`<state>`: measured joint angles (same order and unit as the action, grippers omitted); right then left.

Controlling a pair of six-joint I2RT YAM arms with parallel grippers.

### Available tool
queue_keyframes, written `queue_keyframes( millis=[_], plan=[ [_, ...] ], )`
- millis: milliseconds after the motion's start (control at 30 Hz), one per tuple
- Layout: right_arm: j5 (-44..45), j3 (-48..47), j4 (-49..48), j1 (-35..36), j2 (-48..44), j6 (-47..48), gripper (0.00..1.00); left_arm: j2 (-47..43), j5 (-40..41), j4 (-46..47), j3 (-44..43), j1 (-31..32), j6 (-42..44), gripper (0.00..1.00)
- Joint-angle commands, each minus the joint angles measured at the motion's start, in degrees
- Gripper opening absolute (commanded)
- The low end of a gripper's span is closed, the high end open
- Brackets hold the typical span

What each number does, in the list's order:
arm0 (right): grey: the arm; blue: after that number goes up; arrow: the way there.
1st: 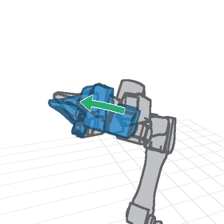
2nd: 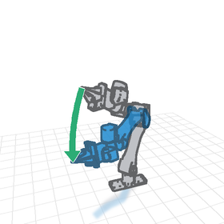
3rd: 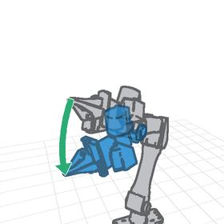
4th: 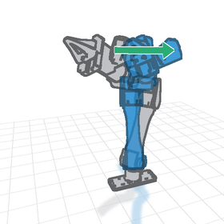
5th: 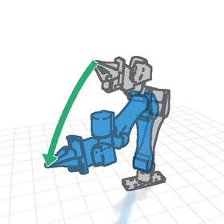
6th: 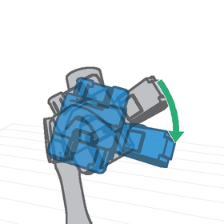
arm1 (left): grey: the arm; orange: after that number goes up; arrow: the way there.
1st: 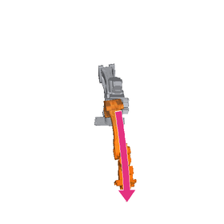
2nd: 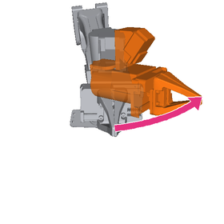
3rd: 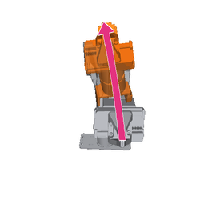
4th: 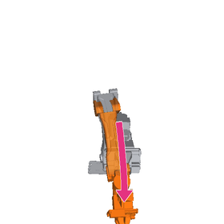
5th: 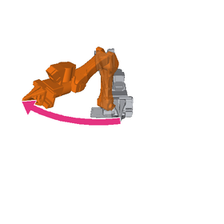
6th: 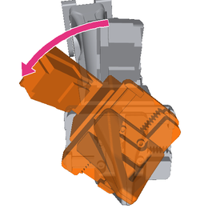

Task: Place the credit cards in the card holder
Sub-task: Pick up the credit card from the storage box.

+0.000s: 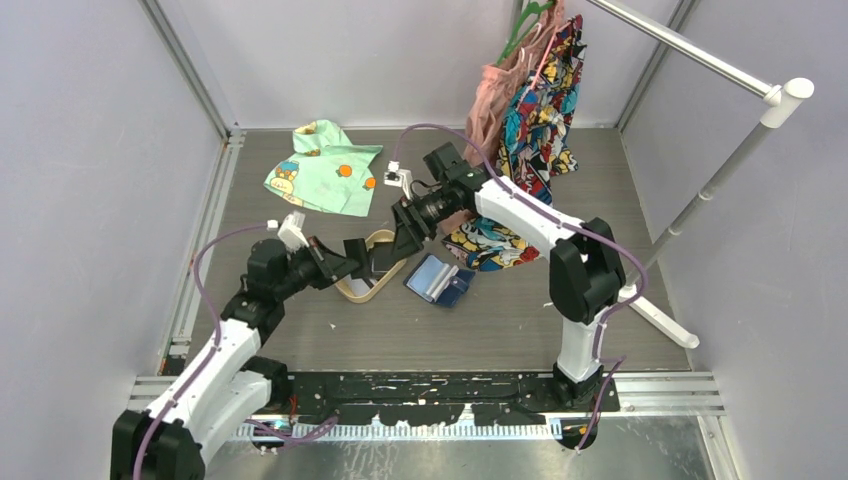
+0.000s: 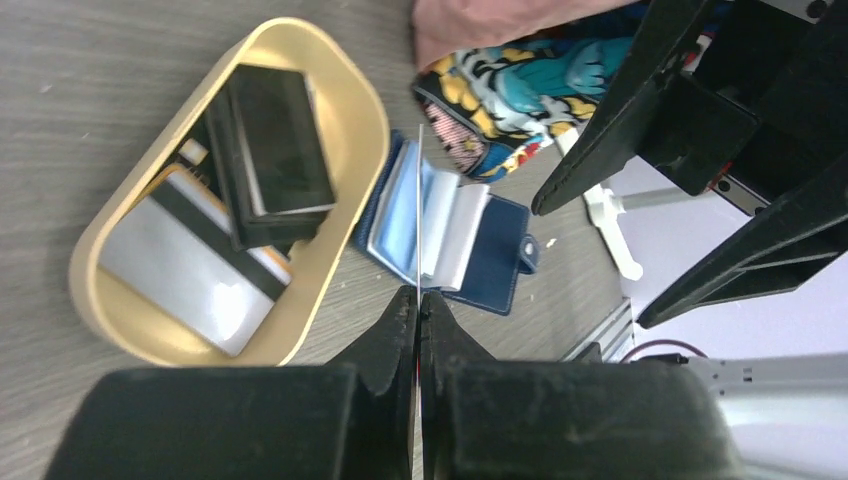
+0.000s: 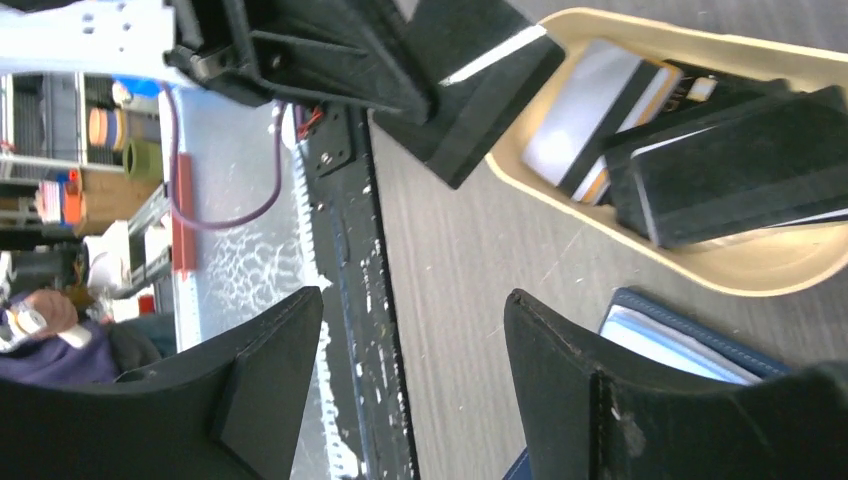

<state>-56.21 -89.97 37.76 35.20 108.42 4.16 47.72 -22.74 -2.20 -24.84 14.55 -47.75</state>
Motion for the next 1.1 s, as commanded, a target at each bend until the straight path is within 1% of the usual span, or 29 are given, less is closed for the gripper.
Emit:
queue_keyframes(
  millis=[0, 100, 233, 333, 533, 767, 900, 1000, 1067],
  plan=[
    [-4.49, -3.87, 13.17, 0.02, -6.94, 12.10, 0.72, -4.80, -6.24, 18.70, 5.36, 0.48, -2.46, 0.00],
    [-4.56, -3.56, 17.11, -1.52, -10.56, 12.79, 0.72, -5.81, -5.84, 29.27, 6.09, 3.50, -4.20, 0.00],
    [-6.63, -4.85, 20.28, -4.69, -13.11, 12.11, 0.73, -2.98, -4.05, 36.96, 3.07, 9.37, -2.64, 0.00],
    [-9.16, -4.87, 19.24, -6.74, -14.58, 9.56, 0.73, 0.88, -4.46, 43.08, 0.47, 13.17, -2.44, 0.00],
    [-11.77, -5.04, 18.83, -8.76, -15.94, 8.32, 0.73, 7.05, -5.48, 46.82, -4.13, 18.02, -0.90, 0.00],
    [-14.36, -3.54, 15.78, -8.75, -16.70, 4.40, 0.68, 10.22, -8.11, 46.93, -6.82, 20.55, -0.41, 0.00],
    [-15.64, -3.34, 14.49, -8.79, -16.88, 3.09, 0.63, 11.12, -10.06, 46.51, -7.33, 20.61, -0.47, 0.00],
    [-17.00, -3.45, 14.46, -8.77, -16.90, 2.87, 0.52, 11.72, -11.57, 45.65, -7.69, 20.68, -0.42, 0.00],
    [-17.72, -3.26, 14.35, -8.75, -16.85, 2.79, 0.41, 11.85, -11.97, 45.53, -7.79, 20.63, -0.29, 0.00]
  ],
)
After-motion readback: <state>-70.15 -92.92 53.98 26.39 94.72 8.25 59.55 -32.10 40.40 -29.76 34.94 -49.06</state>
